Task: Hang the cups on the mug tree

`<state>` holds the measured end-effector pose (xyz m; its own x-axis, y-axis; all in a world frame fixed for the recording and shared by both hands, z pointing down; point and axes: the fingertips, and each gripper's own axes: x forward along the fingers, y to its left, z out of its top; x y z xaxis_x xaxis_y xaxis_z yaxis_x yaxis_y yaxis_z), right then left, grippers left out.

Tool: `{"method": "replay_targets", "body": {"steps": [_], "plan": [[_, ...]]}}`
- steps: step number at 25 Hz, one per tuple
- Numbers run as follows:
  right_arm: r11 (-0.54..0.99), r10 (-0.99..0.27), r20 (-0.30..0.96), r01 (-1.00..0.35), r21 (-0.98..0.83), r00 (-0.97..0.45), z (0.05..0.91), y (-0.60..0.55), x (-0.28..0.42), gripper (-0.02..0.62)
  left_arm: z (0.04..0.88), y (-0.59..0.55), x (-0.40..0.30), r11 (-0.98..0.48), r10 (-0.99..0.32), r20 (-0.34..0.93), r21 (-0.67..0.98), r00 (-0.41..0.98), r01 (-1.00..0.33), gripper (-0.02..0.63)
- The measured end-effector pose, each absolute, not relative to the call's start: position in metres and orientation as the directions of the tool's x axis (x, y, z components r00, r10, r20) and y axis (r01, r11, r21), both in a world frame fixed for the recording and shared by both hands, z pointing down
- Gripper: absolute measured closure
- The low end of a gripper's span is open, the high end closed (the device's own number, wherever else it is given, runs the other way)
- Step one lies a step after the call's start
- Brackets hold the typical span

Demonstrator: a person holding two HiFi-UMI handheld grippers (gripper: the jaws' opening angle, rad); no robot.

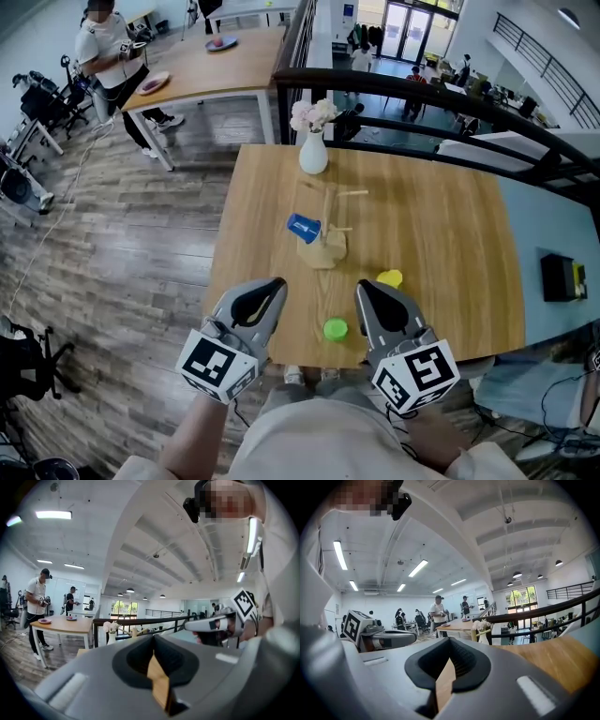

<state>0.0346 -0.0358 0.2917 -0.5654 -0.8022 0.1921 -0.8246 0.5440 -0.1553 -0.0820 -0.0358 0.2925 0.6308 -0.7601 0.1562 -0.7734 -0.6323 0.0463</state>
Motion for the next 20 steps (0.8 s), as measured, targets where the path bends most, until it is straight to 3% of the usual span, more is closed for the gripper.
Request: {"method": "replay_targets", "body": {"steps": [15, 20], "plan": [[0.561, -0.806, 0.125, -0.813, -0.155, -0.579, 0.281, -0.044, 0.041, 0.591, 0.293, -0.052, -0.079, -0.627, -0.762, 0.165, 0.055, 0.626, -0.777, 0.604], [0.587, -0.79, 0.124, -0.799, -0.134, -0.601, 0.285, -0.049, 0.033, 0.511, 0.3, -0.068, -0.084, -0.613, -0.772, 0.155, 0.075, 0.617, -0.786, 0.603]]}}
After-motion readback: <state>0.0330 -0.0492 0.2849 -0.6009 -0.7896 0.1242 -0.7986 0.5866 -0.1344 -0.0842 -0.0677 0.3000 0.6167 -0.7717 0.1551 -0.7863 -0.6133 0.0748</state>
